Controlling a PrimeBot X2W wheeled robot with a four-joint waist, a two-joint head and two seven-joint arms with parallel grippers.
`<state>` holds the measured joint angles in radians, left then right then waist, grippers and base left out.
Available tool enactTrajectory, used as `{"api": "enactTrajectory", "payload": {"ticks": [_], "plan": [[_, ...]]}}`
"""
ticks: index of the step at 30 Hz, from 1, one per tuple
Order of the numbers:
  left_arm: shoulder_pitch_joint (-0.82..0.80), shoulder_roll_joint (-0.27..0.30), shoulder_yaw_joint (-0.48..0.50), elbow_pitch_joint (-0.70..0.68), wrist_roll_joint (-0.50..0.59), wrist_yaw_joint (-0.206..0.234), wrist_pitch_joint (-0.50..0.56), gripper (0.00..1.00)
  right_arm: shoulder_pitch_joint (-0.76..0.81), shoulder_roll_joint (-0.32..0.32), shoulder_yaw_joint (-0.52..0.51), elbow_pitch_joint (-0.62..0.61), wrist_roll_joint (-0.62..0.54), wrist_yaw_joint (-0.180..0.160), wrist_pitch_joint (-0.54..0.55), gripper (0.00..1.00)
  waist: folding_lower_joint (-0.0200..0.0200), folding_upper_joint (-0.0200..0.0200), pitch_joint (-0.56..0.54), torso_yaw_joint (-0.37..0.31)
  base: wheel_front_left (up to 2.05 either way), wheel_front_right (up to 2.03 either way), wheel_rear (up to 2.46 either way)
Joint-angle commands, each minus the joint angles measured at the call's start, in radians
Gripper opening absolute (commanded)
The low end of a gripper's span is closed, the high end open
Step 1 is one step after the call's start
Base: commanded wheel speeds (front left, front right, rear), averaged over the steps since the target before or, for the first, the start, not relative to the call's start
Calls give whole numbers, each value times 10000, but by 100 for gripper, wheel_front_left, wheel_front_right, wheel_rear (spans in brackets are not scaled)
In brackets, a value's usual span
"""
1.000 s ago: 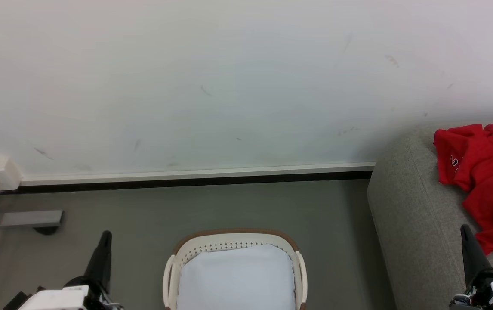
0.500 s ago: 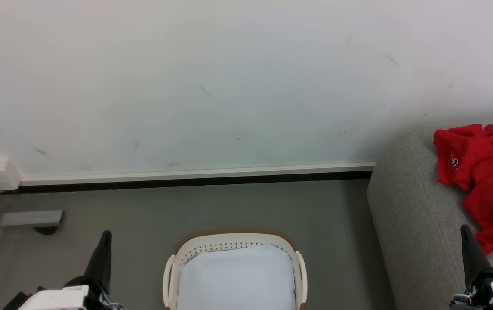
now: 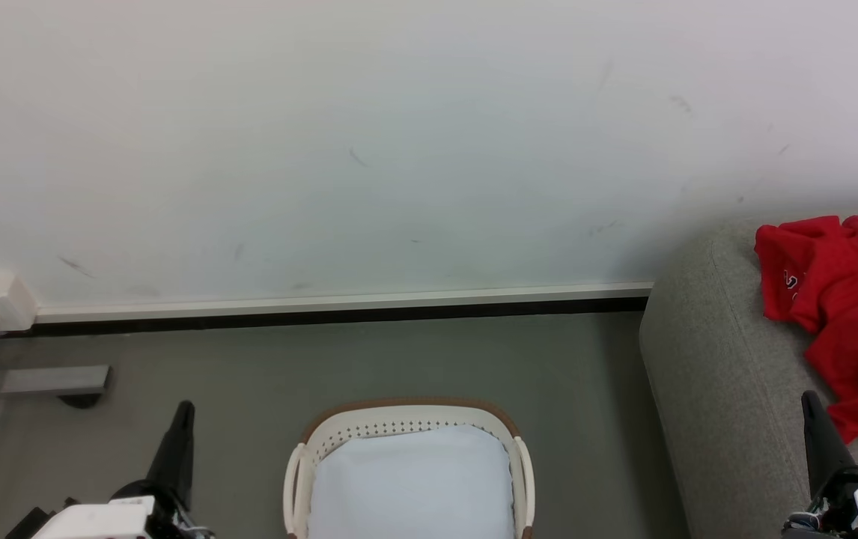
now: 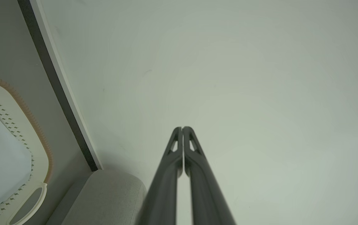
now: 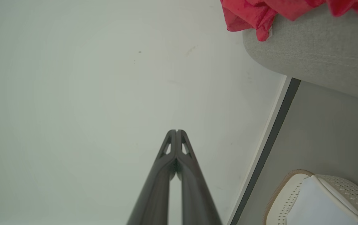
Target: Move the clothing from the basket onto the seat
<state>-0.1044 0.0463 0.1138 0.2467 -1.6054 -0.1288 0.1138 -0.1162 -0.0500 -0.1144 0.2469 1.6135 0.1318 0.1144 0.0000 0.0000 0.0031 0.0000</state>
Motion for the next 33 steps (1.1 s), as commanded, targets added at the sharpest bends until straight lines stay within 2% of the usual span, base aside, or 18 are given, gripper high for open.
{"api": "enactTrajectory", "payload": {"ticks": [1,33], "plan": [[-80,74,14,-37,-138,-36,42,0,155,5,-46,-51,-17,-21,33,0,0,0,0,0,0,0,0],[-80,74,13,-37,-139,-36,41,0,154,7,-48,-51,-22,-21,37,0,0,0,0,0,0,0,0]]}}
